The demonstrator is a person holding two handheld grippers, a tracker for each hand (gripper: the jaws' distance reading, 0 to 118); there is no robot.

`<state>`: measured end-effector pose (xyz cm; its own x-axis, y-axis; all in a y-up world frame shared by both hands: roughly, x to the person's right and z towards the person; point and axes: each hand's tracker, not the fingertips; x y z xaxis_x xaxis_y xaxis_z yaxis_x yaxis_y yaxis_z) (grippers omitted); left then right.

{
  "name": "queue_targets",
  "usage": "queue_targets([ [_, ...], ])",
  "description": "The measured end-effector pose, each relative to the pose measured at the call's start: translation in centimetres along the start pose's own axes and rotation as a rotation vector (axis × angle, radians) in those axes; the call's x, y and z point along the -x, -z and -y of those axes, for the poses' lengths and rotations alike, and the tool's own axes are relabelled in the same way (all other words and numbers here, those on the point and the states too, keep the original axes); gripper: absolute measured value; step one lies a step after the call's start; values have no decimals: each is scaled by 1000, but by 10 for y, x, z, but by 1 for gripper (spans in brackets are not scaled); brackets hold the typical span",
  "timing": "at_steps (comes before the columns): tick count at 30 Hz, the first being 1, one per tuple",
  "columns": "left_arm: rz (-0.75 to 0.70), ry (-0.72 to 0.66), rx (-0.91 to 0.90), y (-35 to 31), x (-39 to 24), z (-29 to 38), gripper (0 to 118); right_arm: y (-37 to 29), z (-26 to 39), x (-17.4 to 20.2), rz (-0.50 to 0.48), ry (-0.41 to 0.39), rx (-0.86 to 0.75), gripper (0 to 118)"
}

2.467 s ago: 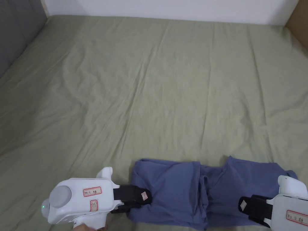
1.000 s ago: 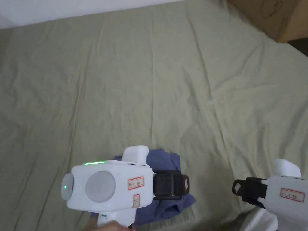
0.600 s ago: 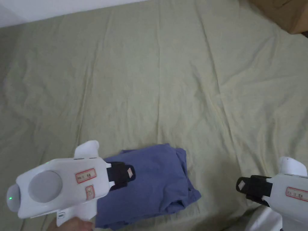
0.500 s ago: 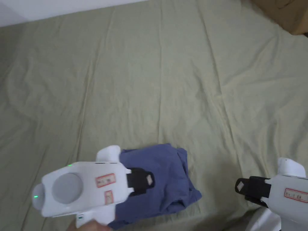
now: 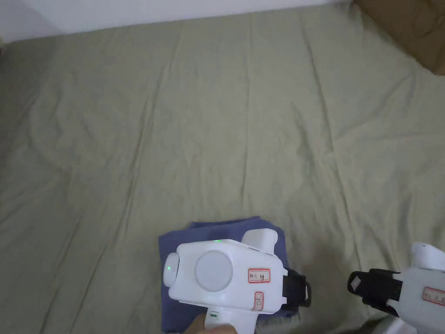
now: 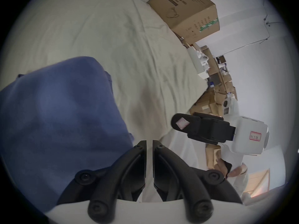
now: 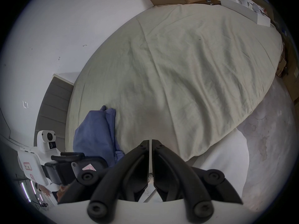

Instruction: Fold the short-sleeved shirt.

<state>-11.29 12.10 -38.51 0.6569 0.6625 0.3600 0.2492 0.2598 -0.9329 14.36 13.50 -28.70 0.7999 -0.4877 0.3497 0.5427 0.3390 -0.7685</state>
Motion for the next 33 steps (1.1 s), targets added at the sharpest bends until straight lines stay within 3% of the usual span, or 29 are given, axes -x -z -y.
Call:
queue_targets([
  [7, 16, -194, -234, -108, 63, 25, 10, 24, -4, 70, -66, -218, 50, 4],
  [8, 9, -233, -281, -125, 77, 34, 23, 34, -5, 78, -69, -254, 62, 4],
  [10, -41, -303, -326, -151, 100, 50, 71, 50, -2, 98, -77, -329, 86, 4],
  [11, -51, -332, -352, -162, 112, 58, 90, 58, 1, 108, -68, -355, 99, 4],
  [13, -71, -396, -387, -176, 135, 70, 94, 77, 4, 118, -61, -408, 125, 4],
  [17, -44, -537, -421, -172, 177, 80, 101, 101, 10, 121, 21, -441, 146, 4],
  [20, 48, -597, -349, -148, 199, 75, 101, 99, 9, 116, 8, -424, 150, 4],
  [25, 204, -530, -326, -108, 201, 52, 101, 100, 5, 113, 8, -387, 160, 4],
  [30, 327, -518, -304, -80, 203, 37, 98, 101, 5, 118, 30, -403, 163, 4],
  [31, 273, -490, -267, -76, 202, 35, 87, 102, 5, 120, 40, -407, 164, 4],
  [32, 179, -441, -250, -76, 202, 35, 64, 100, 5, 122, 45, -407, 164, 4],
  [33, 180, -435, -258, -77, 203, 37, 38, 100, 4, 124, 47, -404, 165, 4],
])
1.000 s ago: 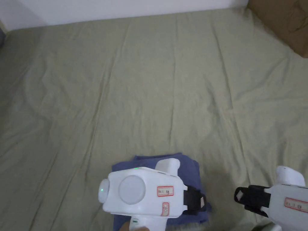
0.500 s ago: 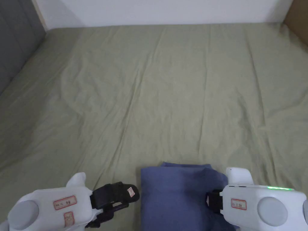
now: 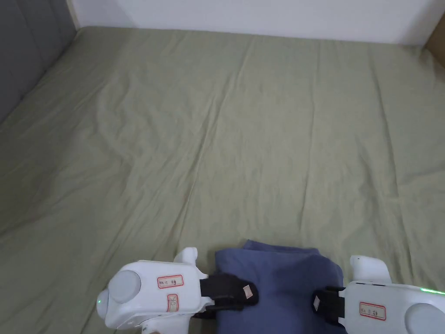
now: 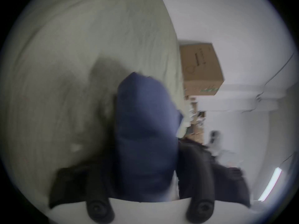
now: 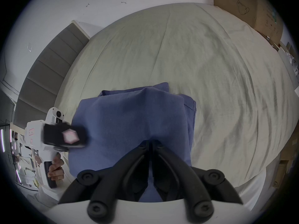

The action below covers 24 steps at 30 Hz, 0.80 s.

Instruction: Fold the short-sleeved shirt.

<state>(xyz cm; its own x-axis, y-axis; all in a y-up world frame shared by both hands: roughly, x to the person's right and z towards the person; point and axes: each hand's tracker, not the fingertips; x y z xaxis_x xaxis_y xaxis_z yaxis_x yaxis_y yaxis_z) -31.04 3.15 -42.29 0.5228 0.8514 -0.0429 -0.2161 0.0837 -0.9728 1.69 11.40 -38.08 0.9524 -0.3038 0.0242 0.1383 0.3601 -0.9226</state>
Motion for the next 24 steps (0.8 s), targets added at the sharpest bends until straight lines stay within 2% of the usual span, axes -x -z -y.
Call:
queue_targets([
  [2, 73, -3, 11, -10, 2, -1, 33, -5, -3, 6, 4, 12, -16, 4],
  [7, -68, 112, -16, -70, 2, -31, 29, -24, -14, 29, -49, -38, -87, 4],
  [11, -297, 178, -105, -161, 14, -72, 29, -31, -18, 46, -55, -74, -112, 4],
  [14, -556, 240, -97, -230, 28, -106, 29, -26, -17, 48, -64, -77, -100, 4],
  [17, -822, 297, -84, -281, 36, -128, 29, -20, -14, 48, -46, -58, -89, 4],
  [20, -1036, 305, -26, -303, 53, -144, 29, -15, -13, 47, -46, -21, -61, 4],
  [24, -1070, 313, -19, -314, 62, -146, 30, -12, -13, 42, -32, -21, -46, 4],
])
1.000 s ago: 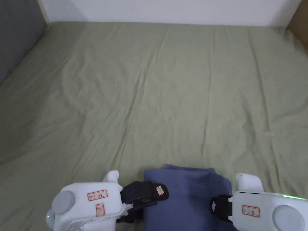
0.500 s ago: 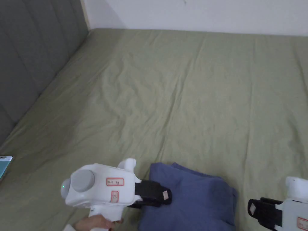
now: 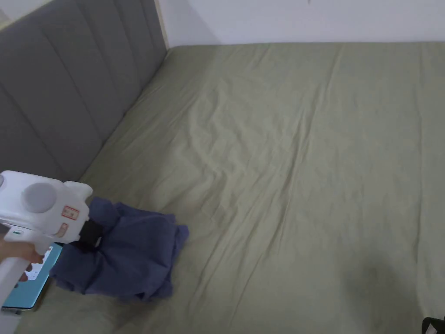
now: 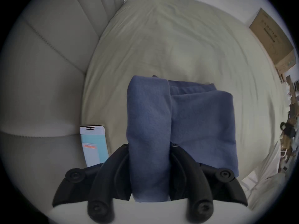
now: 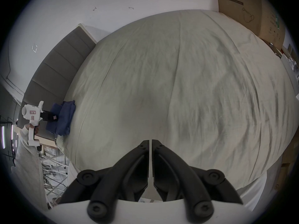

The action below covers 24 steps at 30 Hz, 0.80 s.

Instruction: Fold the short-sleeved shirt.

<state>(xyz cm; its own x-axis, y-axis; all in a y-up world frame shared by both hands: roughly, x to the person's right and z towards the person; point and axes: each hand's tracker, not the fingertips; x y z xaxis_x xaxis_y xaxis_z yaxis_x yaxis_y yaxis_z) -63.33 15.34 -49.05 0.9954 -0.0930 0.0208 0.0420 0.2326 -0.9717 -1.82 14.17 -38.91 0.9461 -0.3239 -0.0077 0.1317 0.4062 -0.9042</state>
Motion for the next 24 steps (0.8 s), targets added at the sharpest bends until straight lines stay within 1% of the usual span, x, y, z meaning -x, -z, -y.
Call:
queue_targets([
  [1, 15, -20, -3, 1, 3, 1, 30, 0, 0, 0, 0, -5, 0, 4],
  [2, -29, -51, 0, 1, 0, 0, 34, 0, 0, 0, 4, -2, 0, 4],
  [3, -94, -69, -3, 0, -4, 0, 47, 1, 0, -4, 2, 1, 1, 4],
  [4, -118, -76, -6, -2, -8, 0, 70, 1, -1, -5, -4, 2, 1, 4],
  [5, -115, -80, -29, -6, -8, 1, 98, 1, -1, -5, -5, 2, -1, 4],
  [6, -106, -87, -70, -15, -11, 2, 108, -1, 0, -4, -5, -1, -3, 4],
  [10, -13, -156, -201, -59, -28, 7, 106, -8, 0, -7, -18, -3, -20, 4],
  [11, 32, -177, -243, -72, -36, 10, 100, -10, 1, -7, -22, 0, -27, 4],
  [12, 79, -191, -290, -84, -46, 13, 89, -13, 1, -7, -24, 4, -34, 4],
  [13, 125, -213, -333, -95, -53, 18, 67, -15, 2, -8, -33, 4, -41, 4],
  [14, 160, -230, -353, -103, -65, 22, 31, -18, 2, -8, -39, 4, -49, 4],
  [15, 193, -255, -386, -112, -79, 27, 11, -22, 2, -8, -44, 4, -58, 4],
  [17, 219, -218, -447, -129, -112, 41, 5, -31, 2, -9, -59, 5, -80, 4],
  [18, 195, -219, -502, -138, -130, 48, 2, -35, 2, -9, -68, 5, -97, 4],
  [19, 123, -185, -534, -147, -151, 54, 1, -40, 1, -11, -80, 3, -116, 4],
  [21, -23, -179, -602, -158, -188, 65, 0, -49, 0, -11, -90, 3, -147, 4],
  [22, -29, -150, -648, -165, -203, 70, 0, -55, -2, -11, -92, -3, -161, 4],
  [23, -5, -165, -681, -171, -218, 76, 0, -61, -4, -10, -88, -12, -195, 4],
  [24, 0, -140, -707, -178, -230, 81, 0, -68, -7, -9, -94, -36, -229, 4],
])
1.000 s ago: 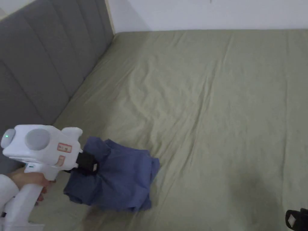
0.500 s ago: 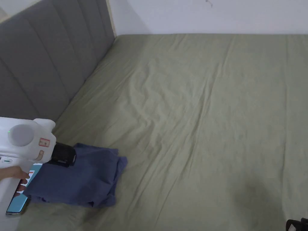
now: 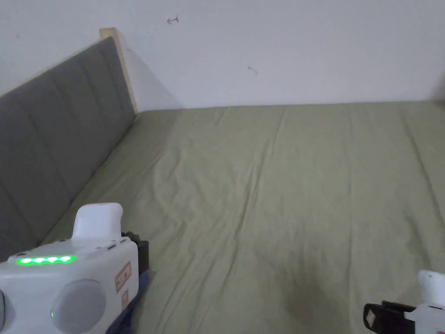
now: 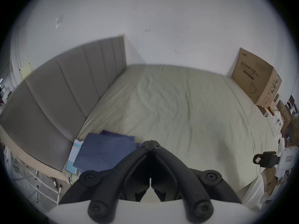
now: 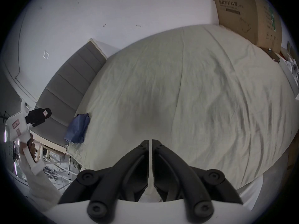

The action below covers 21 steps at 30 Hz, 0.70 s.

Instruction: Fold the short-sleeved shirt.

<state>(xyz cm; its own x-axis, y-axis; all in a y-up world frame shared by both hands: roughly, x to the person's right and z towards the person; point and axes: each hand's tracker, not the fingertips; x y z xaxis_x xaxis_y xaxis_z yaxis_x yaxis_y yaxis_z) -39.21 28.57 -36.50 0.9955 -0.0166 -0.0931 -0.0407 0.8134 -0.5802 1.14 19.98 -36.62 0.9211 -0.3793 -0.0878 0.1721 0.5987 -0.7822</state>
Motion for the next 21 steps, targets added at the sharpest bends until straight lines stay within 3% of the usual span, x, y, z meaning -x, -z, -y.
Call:
queue_targets([
  [2, 43, -56, -66, -16, -24, 2, 0, -14, -9, 7, 16, -45, -64, 4],
  [8, -12, 25, -225, -53, -78, 0, 0, -54, -31, 30, 42, -129, -243, 4],
  [12, -3, 20, -315, -73, -97, -5, 0, -80, -35, 52, 126, -230, -442, 4],
  [14, -3, -5, -351, -81, -104, -9, 2, -94, -38, 61, 164, -254, -539, 13],
  [16, 8, -25, -367, -87, -105, -13, 25, -104, -40, 69, 172, -266, -612, 53],
  [17, 15, -23, -362, -89, -108, -15, 53, -108, -41, 71, 167, -267, -638, 80],
  [18, 25, -34, -359, -91, -107, -17, 75, -111, -42, 73, 175, -264, -658, 92],
  [19, 39, -66, -371, -95, -105, -18, 88, -115, -43, 74, 175, -263, -691, 94],
  [21, 69, -108, -395, -103, -103, -21, 90, -120, -43, 77, 201, -270, -718, 96],
])
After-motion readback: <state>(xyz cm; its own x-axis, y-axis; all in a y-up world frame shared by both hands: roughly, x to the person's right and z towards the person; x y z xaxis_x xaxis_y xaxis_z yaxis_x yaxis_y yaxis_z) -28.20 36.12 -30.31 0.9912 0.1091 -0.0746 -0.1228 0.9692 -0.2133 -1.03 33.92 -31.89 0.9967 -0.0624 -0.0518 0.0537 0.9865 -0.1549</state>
